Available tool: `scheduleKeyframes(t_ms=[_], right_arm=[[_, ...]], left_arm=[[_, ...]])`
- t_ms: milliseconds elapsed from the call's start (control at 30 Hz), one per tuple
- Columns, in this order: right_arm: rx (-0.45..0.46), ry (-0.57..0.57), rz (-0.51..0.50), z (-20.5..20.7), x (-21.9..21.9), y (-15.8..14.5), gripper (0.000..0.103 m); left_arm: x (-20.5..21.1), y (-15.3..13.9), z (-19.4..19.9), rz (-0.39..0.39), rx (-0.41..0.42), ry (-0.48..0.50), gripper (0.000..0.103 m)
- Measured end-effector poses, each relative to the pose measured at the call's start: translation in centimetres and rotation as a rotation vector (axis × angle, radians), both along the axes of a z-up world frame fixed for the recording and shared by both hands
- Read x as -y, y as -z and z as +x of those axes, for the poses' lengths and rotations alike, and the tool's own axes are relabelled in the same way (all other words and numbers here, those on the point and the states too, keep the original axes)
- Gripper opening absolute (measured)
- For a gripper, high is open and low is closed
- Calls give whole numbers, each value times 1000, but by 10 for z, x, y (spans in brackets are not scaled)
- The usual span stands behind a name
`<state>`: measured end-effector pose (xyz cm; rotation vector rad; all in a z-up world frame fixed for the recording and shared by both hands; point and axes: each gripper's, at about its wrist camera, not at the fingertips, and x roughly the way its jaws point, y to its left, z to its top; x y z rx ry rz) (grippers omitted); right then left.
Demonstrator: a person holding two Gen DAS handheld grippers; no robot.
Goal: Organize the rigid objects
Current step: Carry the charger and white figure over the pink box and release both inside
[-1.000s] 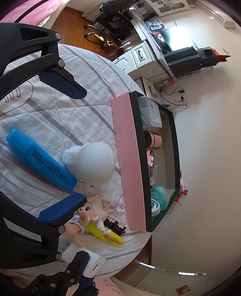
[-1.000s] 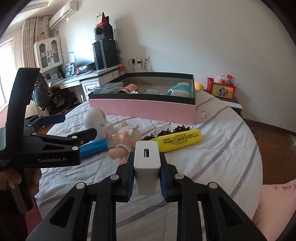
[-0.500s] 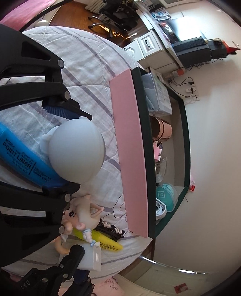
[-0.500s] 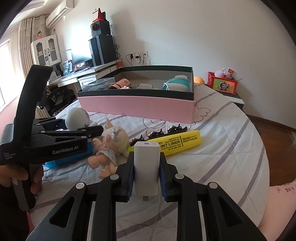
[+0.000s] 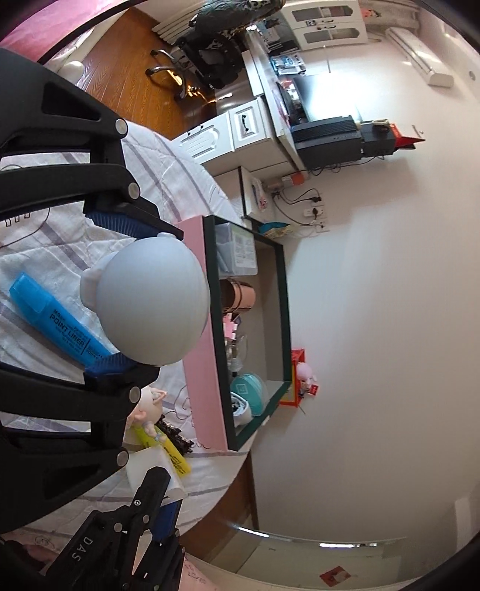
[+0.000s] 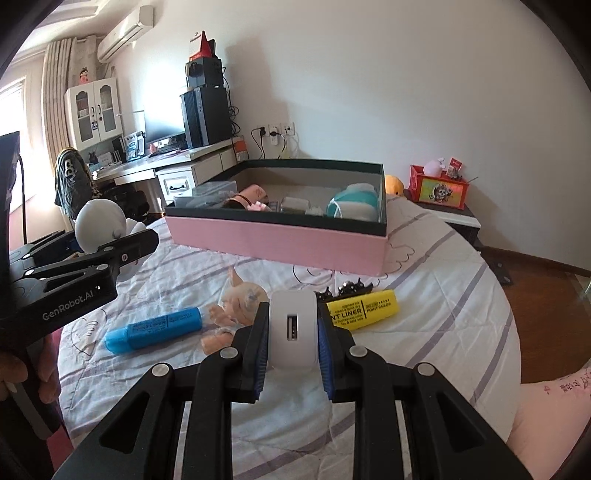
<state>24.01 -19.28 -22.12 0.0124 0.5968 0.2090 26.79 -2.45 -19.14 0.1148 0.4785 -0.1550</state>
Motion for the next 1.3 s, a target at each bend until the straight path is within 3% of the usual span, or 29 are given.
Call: scheduleKeyframes(t_ms=[533, 933, 1300], right_arm=[[265, -11, -42, -54, -29, -80, 24], [303, -18, -57, -59, -35, -99, 24], [288, -39, -66, -43, -38, -94, 24]], left_arm=[[-27, -60, -63, -29, 197, -58, 54], [-39, -69, -79, -53, 231, -79, 54], [-44, -69, -60, -50, 213, -100, 54]])
